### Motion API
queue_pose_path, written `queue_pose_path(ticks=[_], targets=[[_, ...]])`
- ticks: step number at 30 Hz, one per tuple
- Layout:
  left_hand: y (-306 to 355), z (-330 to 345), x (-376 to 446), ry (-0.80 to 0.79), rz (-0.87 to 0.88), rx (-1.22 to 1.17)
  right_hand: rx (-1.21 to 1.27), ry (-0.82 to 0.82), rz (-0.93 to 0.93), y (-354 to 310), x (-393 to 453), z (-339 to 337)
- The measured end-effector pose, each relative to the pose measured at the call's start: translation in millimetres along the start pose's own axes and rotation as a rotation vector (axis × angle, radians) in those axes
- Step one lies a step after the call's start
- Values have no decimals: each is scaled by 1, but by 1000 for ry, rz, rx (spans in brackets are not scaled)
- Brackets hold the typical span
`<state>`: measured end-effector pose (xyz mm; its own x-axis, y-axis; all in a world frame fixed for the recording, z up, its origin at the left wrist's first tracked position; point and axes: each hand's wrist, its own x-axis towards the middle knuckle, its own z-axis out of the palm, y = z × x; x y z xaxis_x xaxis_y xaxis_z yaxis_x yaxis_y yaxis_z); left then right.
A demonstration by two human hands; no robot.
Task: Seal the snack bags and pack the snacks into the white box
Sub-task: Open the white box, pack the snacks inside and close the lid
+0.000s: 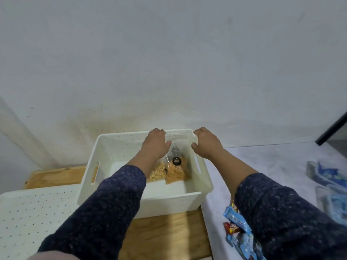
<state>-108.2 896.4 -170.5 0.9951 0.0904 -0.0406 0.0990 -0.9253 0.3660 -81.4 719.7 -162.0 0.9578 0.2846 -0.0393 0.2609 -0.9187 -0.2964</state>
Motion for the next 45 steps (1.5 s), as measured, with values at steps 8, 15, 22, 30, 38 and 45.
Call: queue_pose_path(ticks=[8,15,22,30,38,45], targets=[[93,19,-52,74,33,7,-47,70,-10,75,-69,-40],[199,62,-80,30,157,-6,-25,106,128,175,-135,-70],[300,97,-76,-60,384,60,-12,176,408,275,-189,-97],[403,158,-67,-181,598,69,25,208,634,370,-248,-105],[492,249,-30,-352,631,72,37,119,716,488,-245,-92],[543,312,35,-508,470,92,108,-62,573,595,-171,-86]])
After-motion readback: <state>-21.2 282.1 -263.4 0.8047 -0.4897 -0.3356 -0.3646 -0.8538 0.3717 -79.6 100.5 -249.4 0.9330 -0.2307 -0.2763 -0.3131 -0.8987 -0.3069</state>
